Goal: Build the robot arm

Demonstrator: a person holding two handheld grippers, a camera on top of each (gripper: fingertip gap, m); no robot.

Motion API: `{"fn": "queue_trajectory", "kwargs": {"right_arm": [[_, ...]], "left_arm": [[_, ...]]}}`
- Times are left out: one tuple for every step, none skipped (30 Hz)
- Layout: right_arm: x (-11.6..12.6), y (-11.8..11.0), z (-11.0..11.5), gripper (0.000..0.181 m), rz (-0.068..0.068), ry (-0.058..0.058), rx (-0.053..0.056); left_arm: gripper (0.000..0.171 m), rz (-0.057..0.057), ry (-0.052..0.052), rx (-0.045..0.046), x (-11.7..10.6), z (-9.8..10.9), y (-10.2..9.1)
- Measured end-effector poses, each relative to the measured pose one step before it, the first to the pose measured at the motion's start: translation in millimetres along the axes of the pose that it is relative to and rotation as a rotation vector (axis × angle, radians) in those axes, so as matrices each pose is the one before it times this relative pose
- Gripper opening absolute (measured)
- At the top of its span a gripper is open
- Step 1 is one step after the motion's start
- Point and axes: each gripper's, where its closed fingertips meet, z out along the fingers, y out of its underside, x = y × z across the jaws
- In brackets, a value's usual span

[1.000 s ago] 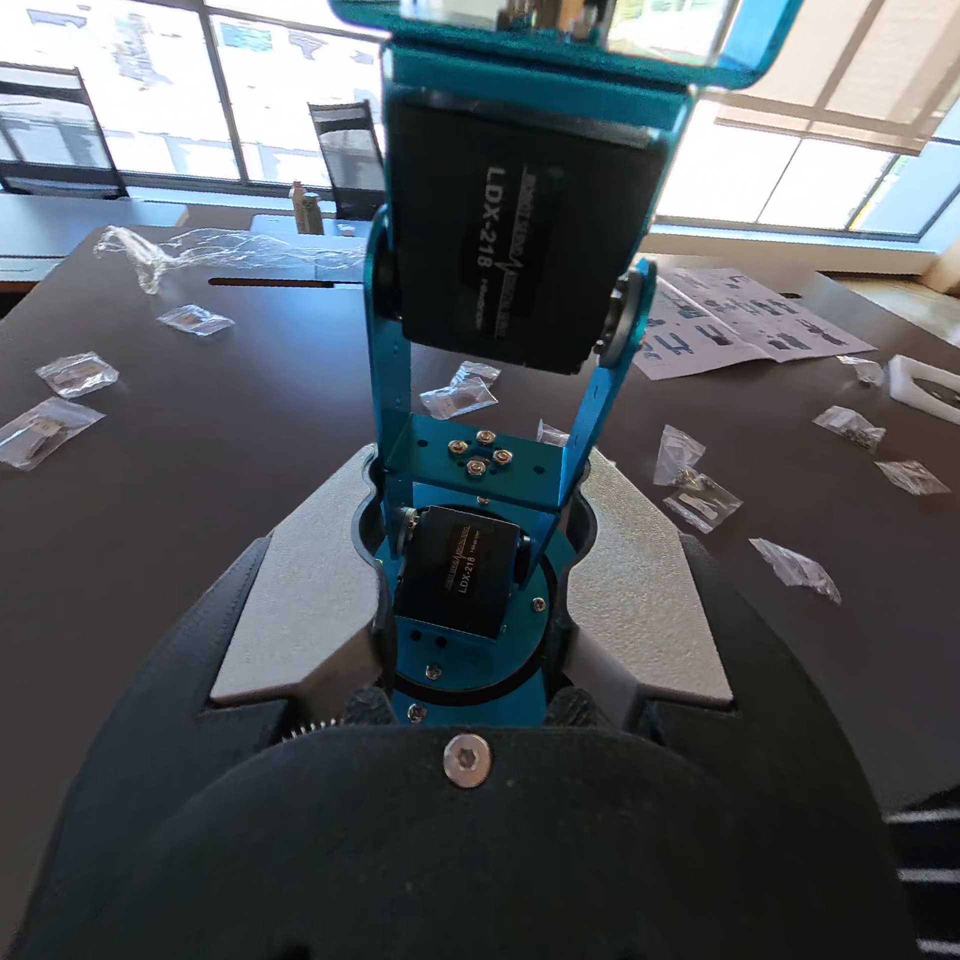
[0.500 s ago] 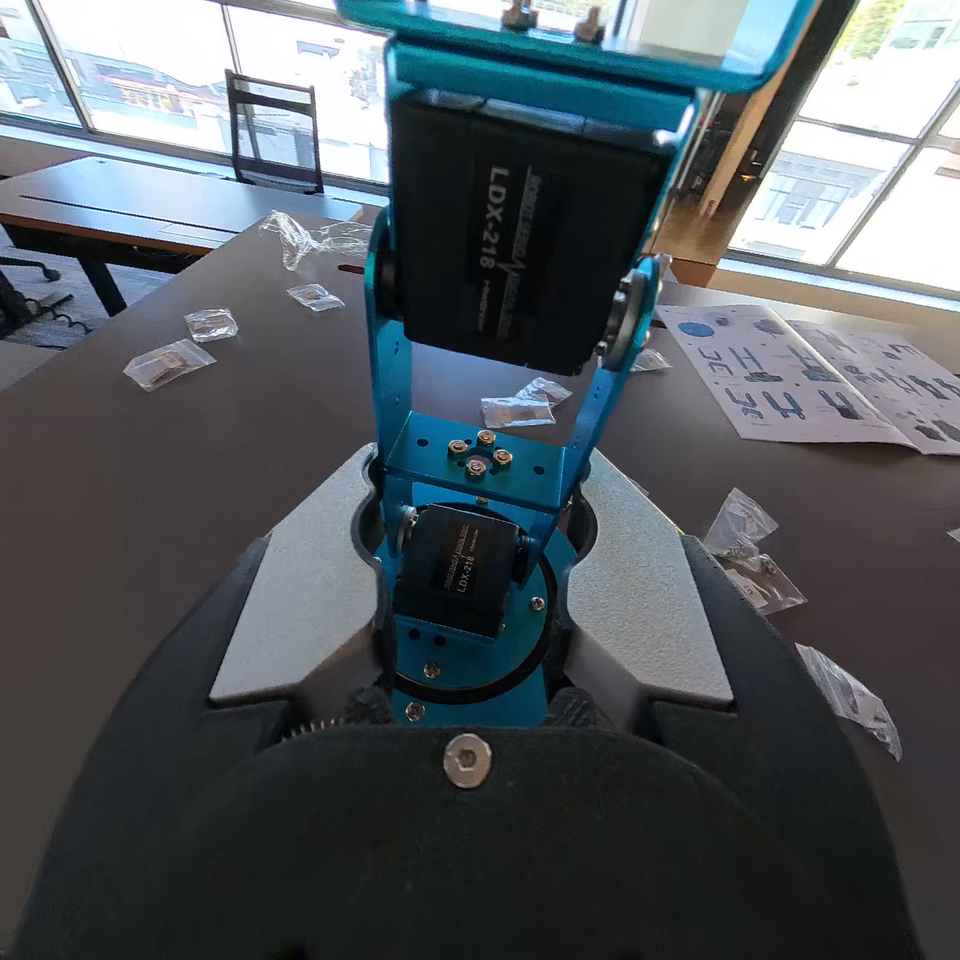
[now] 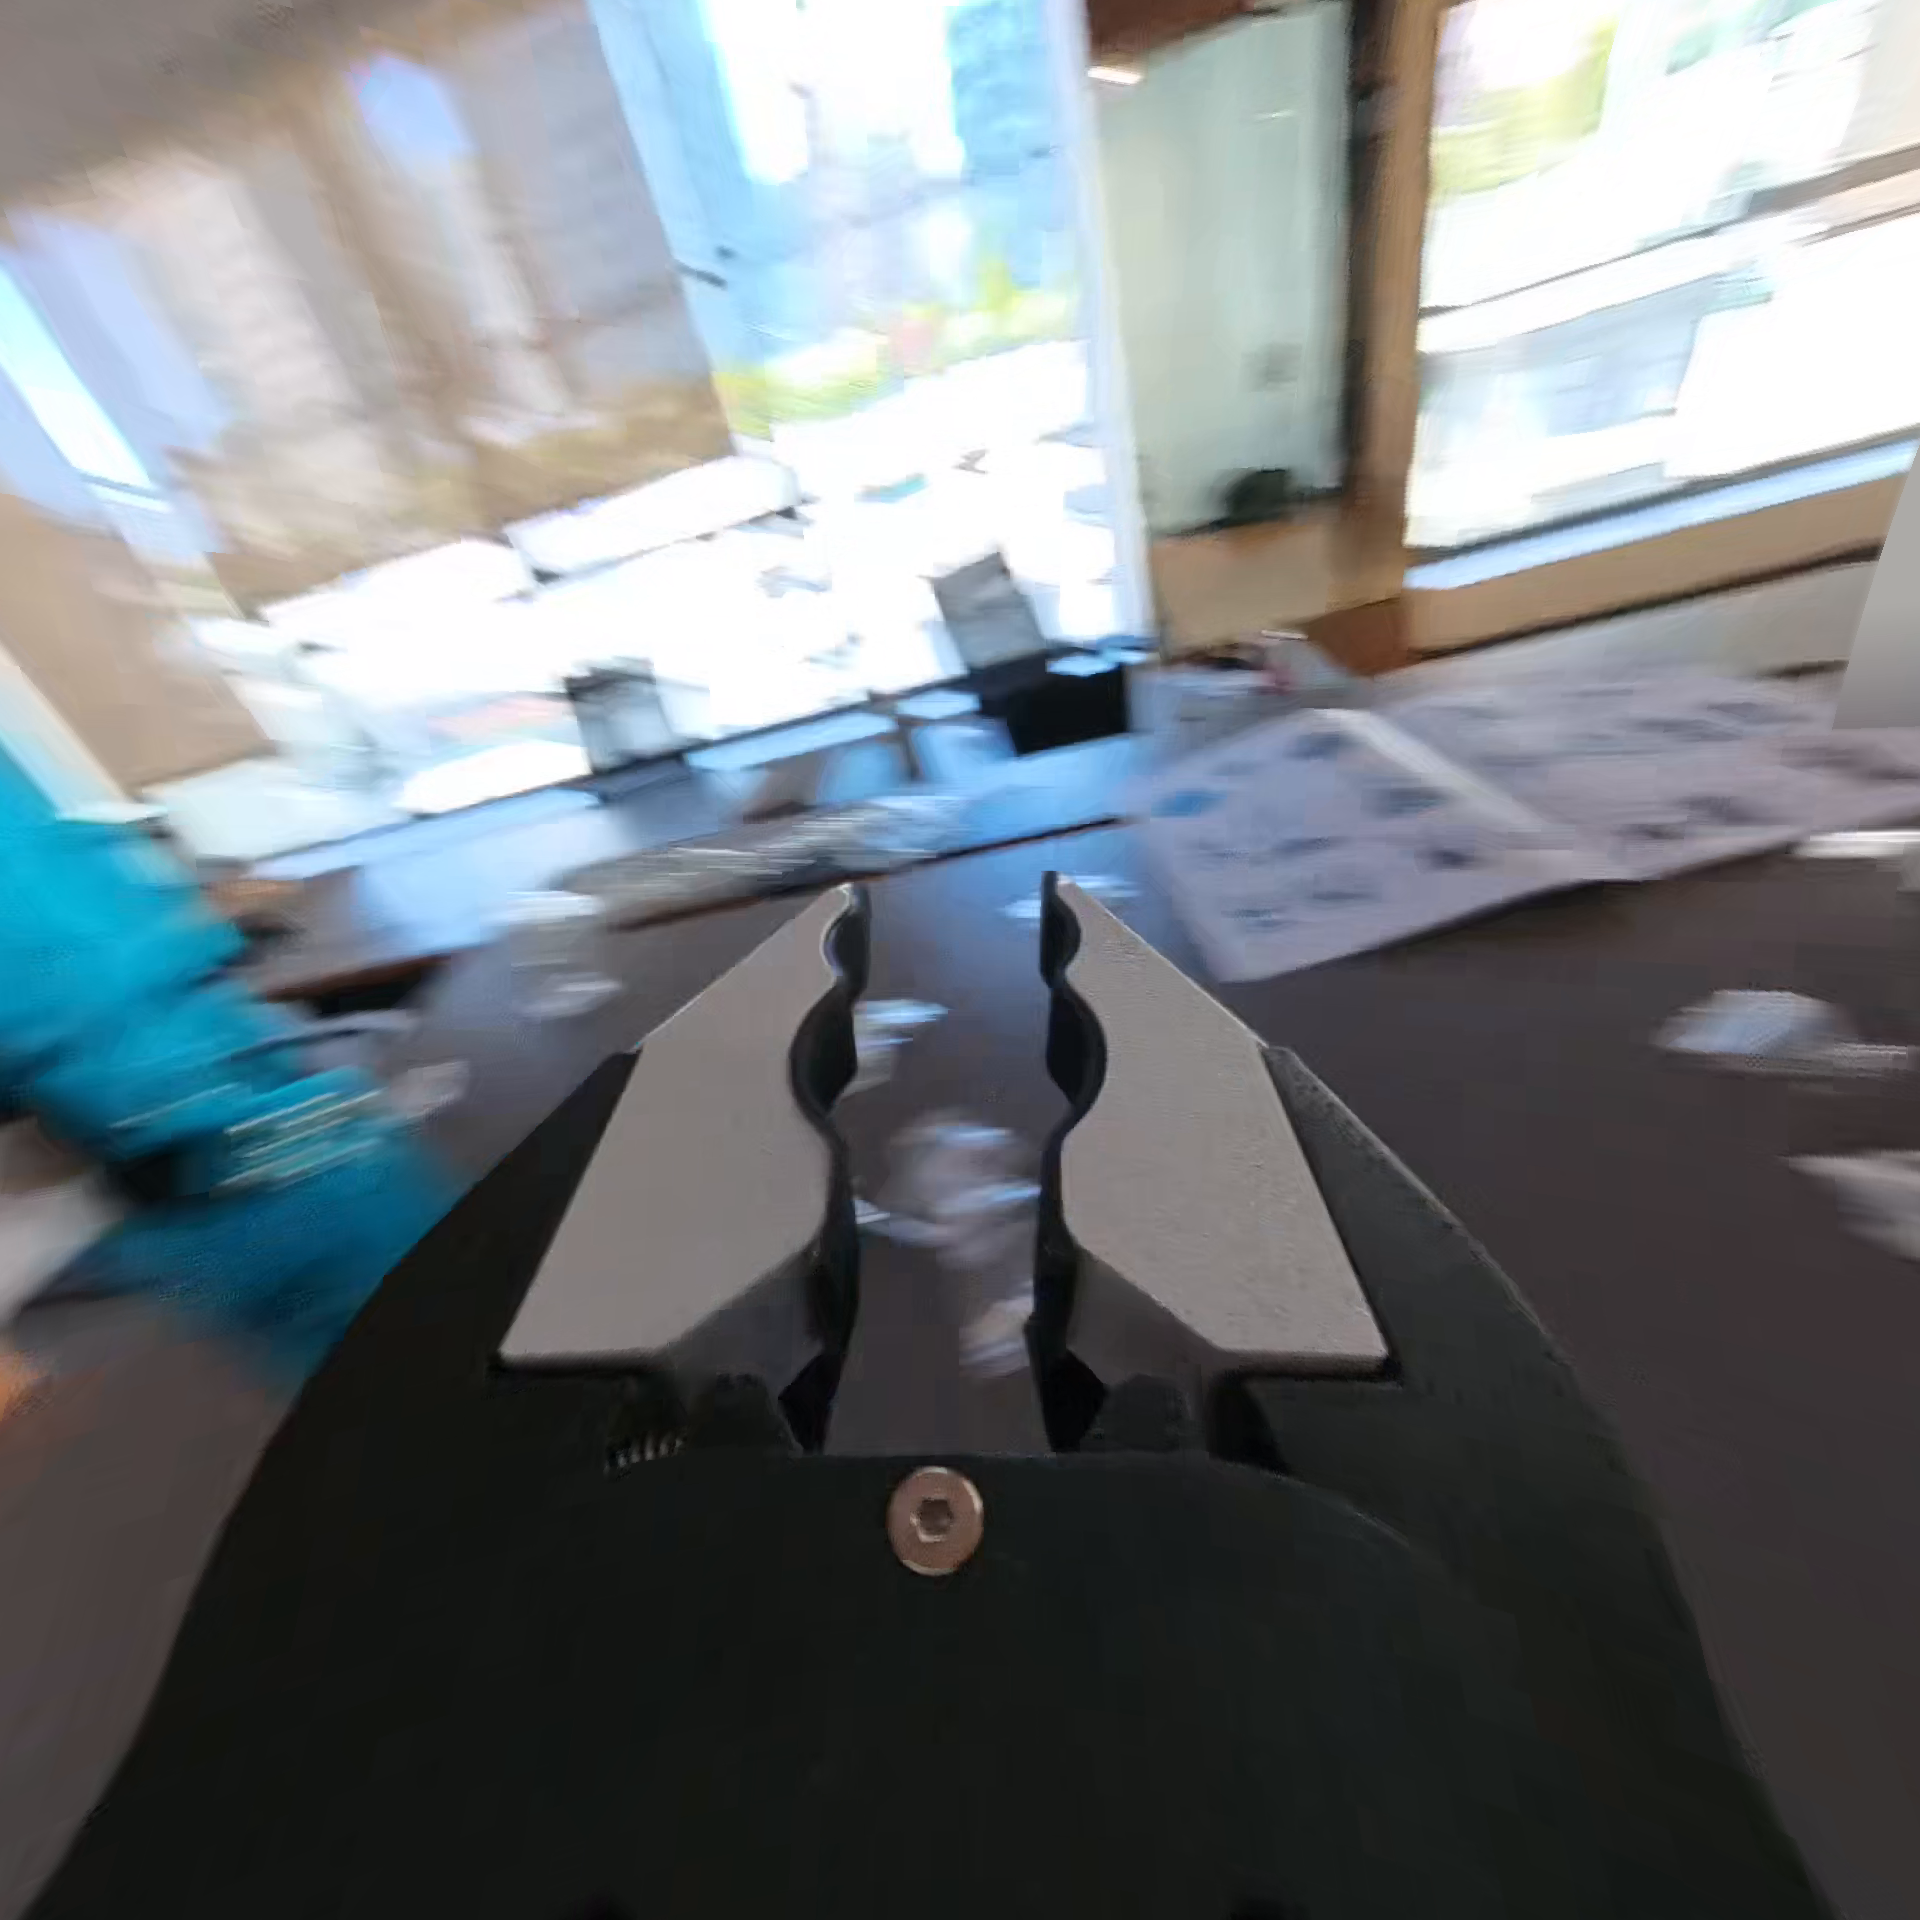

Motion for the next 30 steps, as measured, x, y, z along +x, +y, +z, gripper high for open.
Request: {"fn": "queue_trajectory", "kwargs": {"right_arm": [[-0.43, -0.32, 0.69, 0.005, -0.0041, -0.0100, -0.0056], [-0.80, 0.09, 0.96, 0.005, -0.0043, -0.0116, -0.0066], [-1.04, 0.34, 1.04, 0.005, -0.0022, -0.0122, -0.0057], [-1.49, 0.58, 0.99, 0.005, -0.0018, -0.0127, -0.0058], [-1.21, 1.02, 0.67, 0.005, -0.0026, -0.0101, -0.0068], [-0.47, 1.18, 0.35, 0.005, -0.0016, -0.0039, -0.0065], [-0.01, 0.82, -0.15, 0.005, -0.0018, 0.0002, -0.0029], [-0.38, 0.87, -0.43, 0.005, -0.0039, -0.0008, -0.0024], [-0.30, 0.68, -0.81, 0.004, -0.0050, -0.0012, -0.0018], [-0.30, -0.06, -1.14, 0.004, -0.0044, -0.0008, 0.0020], [-0.26, -0.88, -1.47, 0.004, -0.0042, -0.0010, 0.0066], [-0.22, -1.58, -1.80, 0.005, -0.0019, -0.0020, 0.0093], [-0.69, -2.07, -2.01, 0.004, 0.0031, -0.0048, 0.0112], [-1.31, -2.53, -2.03, 0.005, 0.0065, -0.0079, 0.0124], [-1.20, -2.19, -1.67, 0.005, 0.0065, -0.0063, 0.0091], [-1.02, -1.24, -1.15, 0.005, 0.0024, -0.0036, 0.0040], [-0.99, -0.69, -0.53, 0.005, -0.0016, -0.0019, 0.0016], [-0.98, -0.10, -0.12, 0.005, -0.0020, -0.0021, -0.0009], [-1.22, 0.38, 0.27, 0.005, 0.0000, -0.0044, -0.0027], [-1.18, 0.32, 0.29, 0.005, 0.0011, -0.0063, -0.0022], [-0.85, 0.15, 0.22, 0.005, 0.0015, -0.0045, -0.0017], [-0.08, 0.03, -0.02, 0.005, -0.0002, -0.0006, -0.0002], [0.64, 0.06, -0.25, 0.005, -0.0003, 0.0026, -0.0006], [0.91, -0.18, -0.38, 0.005, 0.0014, 0.0030, 0.0013], [0.75, -0.29, -0.48, 0.005, 0.0043, 0.0003, 0.0020], [0.73, -0.51, -0.40, 0.005, 0.0069, -0.0017, 0.0029], [0.83, -0.56, -0.44, 0.005, 0.0075, -0.0013, 0.0043], [1.15, -0.13, -0.31, 0.005, 0.0067, 0.0004, 0.0019], [1.43, 0.48, -0.22, 0.005, 0.0056, 0.0027, -0.0013], [1.57, 0.52, -0.10, 0.005, 0.0045, 0.0035, -0.0014]], "left_arm": [[0.032, -0.0577, 0.1491, -0.03631, 44.47, 20.91, -2.05], [0.039, -0.0811, 0.1749, -0.06235, 42.72, 28.05, 6.49], [0.047, -0.0794, 0.1599, -0.07291, 32.77, 33.78, 11.28], [0.047, -0.0471, 0.1306, -0.07505, 21.14, 36.33, 12.39], [0.044, 0.0012, 0.0857, -0.06837, 9.73, 36.38, 9.96], [0.042, 0.0322, 0.0331, -0.05092, 0.34, 34.62, 5.09], [0.042, 0.0491, 0.0106, -0.03879, -1.77, 31.41, 0.76], [0.051, 0.0706, 0.0003, -0.04770, -0.99, 28.20, 0.05], [0.071, 0.0889, -0.0225, -0.06305, -1.92, 24.88, 0.55], [0.081, 0.1145, -0.0384, -0.07075, -2.40, 20.80, 0.87], [0.083, 0.1291, -0.0487, -0.06737, -2.79, 16.48, 1.11], [0.085, 0.1162, -0.0343, -0.05036, -0.19, 12.34, 0.52], [0.083, 0.0970, -0.0149, -0.03084, 2.57, 8.47, -0.09], [0.080, 0.0749, -0.0082, -0.01867, 2.63, 5.32, -0.03], [0.075, 0.0549, -0.0048, -0.01225, 2.02, 3.00, 0.46], [0.072, 0.0504, -0.0181, -0.00849, -0.69, 1.50, 1.13], [0.065, 0.0586, -0.0257, -0.00746, -1.84, 0.88, 1.74], [0.058, 0.0630, -0.0183, -0.00990, -0.33, 1.14, 2.20], [0.054, 0.0592, -0.0116, -0.01078, 1.19, 1.85, 1.87], [0.046, 0.0567, -0.0113, -0.00703, 1.85, 2.17, 0.78], [0.035, 0.0571, -0.0110, -0.00310, 2.36, 2.03, 0.01], [0.024, 0.0556, -0.0101, -0.00219, 2.66, 1.87, -0.41], [0.018, 0.0493, -0.0106, -0.00252, 2.58, 1.84, -0.20], [0.007, 0.0404, -0.0083, -0.00517, 2.67, 1.72, 0.41], [0.004, 0.0299, -0.0090, -0.00559, 2.02, 1.57, 1.04], [0.001, 0.0150, -0.0093, -0.00745, 1.30, 1.16, 1.93], [0.000, 0.0009, -0.0040, -0.01049, 1.11, 0.49, 2.96], [0.000, -0.0076, 0.0005, -0.00947, 1.15, -0.54, 3.29], [0.000, -0.0140, 0.0058, -0.00781, 1.53, -1.90, 3.57], [0.000, -0.0220, 0.0113, -0.00606, 2.11, -3.01, 3.68]]}}
